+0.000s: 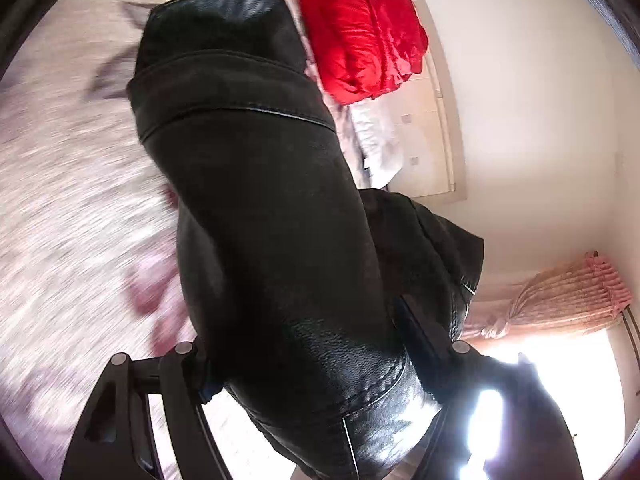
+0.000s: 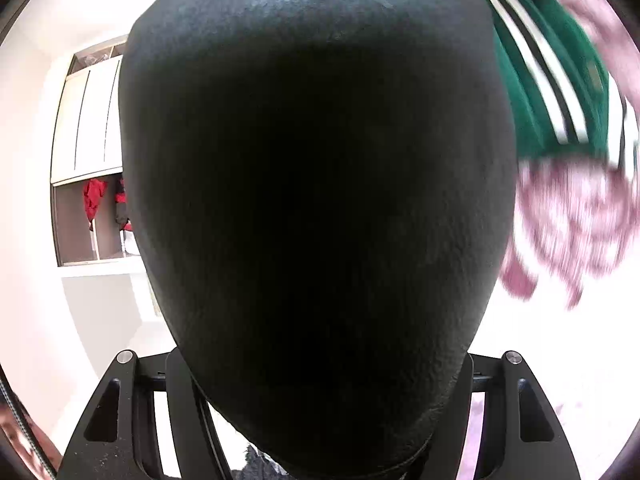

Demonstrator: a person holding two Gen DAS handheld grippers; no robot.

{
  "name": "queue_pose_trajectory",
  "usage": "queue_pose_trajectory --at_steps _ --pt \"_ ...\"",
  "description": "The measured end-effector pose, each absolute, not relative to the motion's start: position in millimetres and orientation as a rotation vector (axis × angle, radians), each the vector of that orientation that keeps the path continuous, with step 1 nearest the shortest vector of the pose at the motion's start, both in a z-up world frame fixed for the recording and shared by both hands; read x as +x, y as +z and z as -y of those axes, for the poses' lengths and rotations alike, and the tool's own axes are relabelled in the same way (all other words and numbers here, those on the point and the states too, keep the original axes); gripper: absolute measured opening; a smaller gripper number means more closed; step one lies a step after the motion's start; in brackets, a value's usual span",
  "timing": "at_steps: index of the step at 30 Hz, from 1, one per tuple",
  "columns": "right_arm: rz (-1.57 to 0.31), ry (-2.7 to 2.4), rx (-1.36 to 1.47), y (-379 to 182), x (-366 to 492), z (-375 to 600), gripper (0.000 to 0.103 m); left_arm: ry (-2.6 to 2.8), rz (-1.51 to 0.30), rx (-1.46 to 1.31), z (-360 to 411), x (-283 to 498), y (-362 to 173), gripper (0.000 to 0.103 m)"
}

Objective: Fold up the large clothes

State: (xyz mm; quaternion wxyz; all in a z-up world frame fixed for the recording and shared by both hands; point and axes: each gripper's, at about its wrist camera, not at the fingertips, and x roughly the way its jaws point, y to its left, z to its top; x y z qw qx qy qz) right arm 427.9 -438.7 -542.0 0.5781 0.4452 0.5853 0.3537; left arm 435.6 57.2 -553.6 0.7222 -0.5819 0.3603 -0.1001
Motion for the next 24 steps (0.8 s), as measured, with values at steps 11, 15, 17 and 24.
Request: queue_pose_trajectory --at_steps 11,15,17,24 --pt "-1.481 0.881 0.813 -600 651 421 0.068 -0.241 -0.800 -1.259 -53 520 -641 0.072" --pt "-1.497 0.938 0.797 -629 699 409 0.069 -0.257 -0.808 -1.207 -56 544 -662 0.072" --pt "-1.565 0.921 0.828 -655 722 409 0.072 -0.265 -0.841 -1.177 -53 544 -672 0.072" --pt "-1.671 0.749 0.857 -689 741 393 0.085 -0.312 -0.969 -1.145 -51 539 -679 0.072"
